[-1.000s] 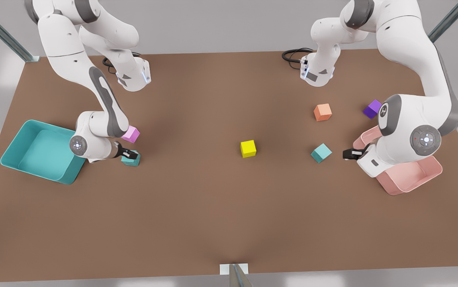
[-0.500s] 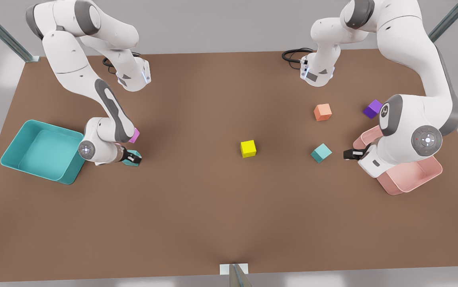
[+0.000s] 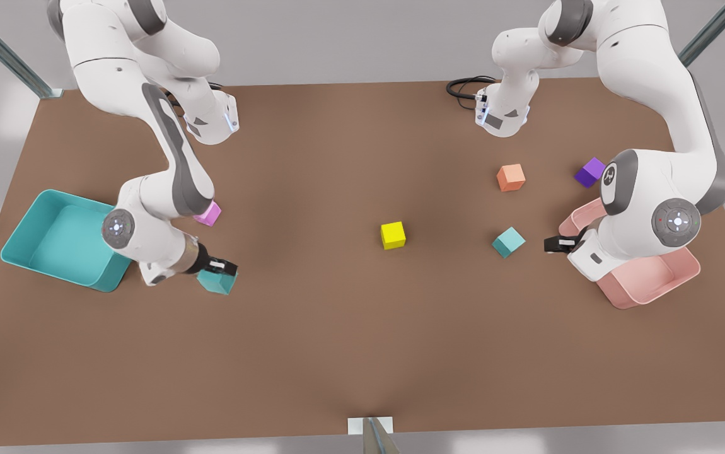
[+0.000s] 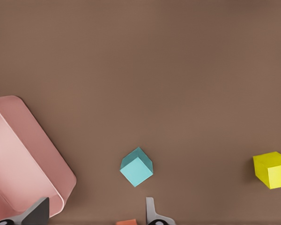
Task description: Stack the two blue cubes on top of each other
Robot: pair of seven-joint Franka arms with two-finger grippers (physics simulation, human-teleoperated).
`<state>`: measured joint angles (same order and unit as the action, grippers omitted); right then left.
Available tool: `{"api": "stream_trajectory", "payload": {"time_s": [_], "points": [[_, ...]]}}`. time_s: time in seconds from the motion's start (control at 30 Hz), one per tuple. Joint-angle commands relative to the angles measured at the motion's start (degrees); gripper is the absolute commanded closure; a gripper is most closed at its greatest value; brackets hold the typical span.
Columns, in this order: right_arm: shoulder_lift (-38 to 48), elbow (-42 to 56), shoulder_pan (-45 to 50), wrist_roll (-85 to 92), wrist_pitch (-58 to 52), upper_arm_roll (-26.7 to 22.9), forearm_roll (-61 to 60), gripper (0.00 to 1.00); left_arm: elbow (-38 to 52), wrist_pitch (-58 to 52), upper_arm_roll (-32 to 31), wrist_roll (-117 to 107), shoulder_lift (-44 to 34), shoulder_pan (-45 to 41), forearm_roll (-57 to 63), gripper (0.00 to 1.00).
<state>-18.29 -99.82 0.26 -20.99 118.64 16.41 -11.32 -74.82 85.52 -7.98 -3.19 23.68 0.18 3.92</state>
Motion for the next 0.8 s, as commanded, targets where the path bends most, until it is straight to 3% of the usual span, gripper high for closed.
{"api": "stream_trajectory", "payload": {"time_s": [0.0, 0.07, 0.13, 0.2, 0.27, 0.33, 0.47, 0.6, 0.67, 0.77], "points": [[-2.09, 8.75, 6.49, -1.78, -14.4, 2.84, 3.24, 0.76, 0.03, -0.09, -0.01, -0.41, -0.04, 0.08, 0.04, 0.0], [-9.21, 22.38, 19.33, -2.04, -15.28, 2.84, 7.28, 0.77, -4.01, 1.14, -0.01, -3.05, -0.39, 2.72, -0.14, 0.0], [-23.71, 40.83, 28.65, -1.87, -13.96, 1.52, 11.24, 0.76, -10.69, 9.75, -0.19, -21.23, -0.04, 3.07, -1.55, 0.0], [-30.4, 46.3, 33.57, 1.65, -7.12, -4.54, 11.32, 0.79, -15.62, 19.6, -0.28, -29.5, 2.6, 4.57, -7.08, 0.0], [-37.95, 52.45, 32.96, 1.65, -1.58, -5.51, 11.32, 0.79, -15.7, 21.27, -0.19, -29.5, 4.35, 5.62, -10.25, 0.0], [-42.35, 52.54, 33.22, 1.74, 7.65, -5.69, 11.32, 0.79, -17.02, 22.67, -0.28, -29.5, 5.15, 5.53, -11.12, 0.0], [-48.24, 52.54, 39.37, 0.95, 13.46, -8.32, 11.32, 0.79, -24.84, 32.51, -0.1, -29.77, 4.1, 5.8, -12.71, 0.0], [-50.79, 52.45, 42.63, -2.22, 13.72, -9.2, 11.32, 0.79, -42.86, 43.59, -0.28, -37.58, -7.24, 5.36, -12.27, 0.0], [-51.32, 52.45, 42.72, -2.3, 14.78, -8.94, 11.32, 0.79, -44.71, 43.59, -4.14, -45.76, -8.38, 5.53, -12.27, 0.0], [-52.02, 52.36, 42.54, -2.13, 16.09, -8.85, 11.24, 0.66, -46.47, 43.77, -5.2, -46.11, -9.44, 5.27, -12.8, 0.0]]}}
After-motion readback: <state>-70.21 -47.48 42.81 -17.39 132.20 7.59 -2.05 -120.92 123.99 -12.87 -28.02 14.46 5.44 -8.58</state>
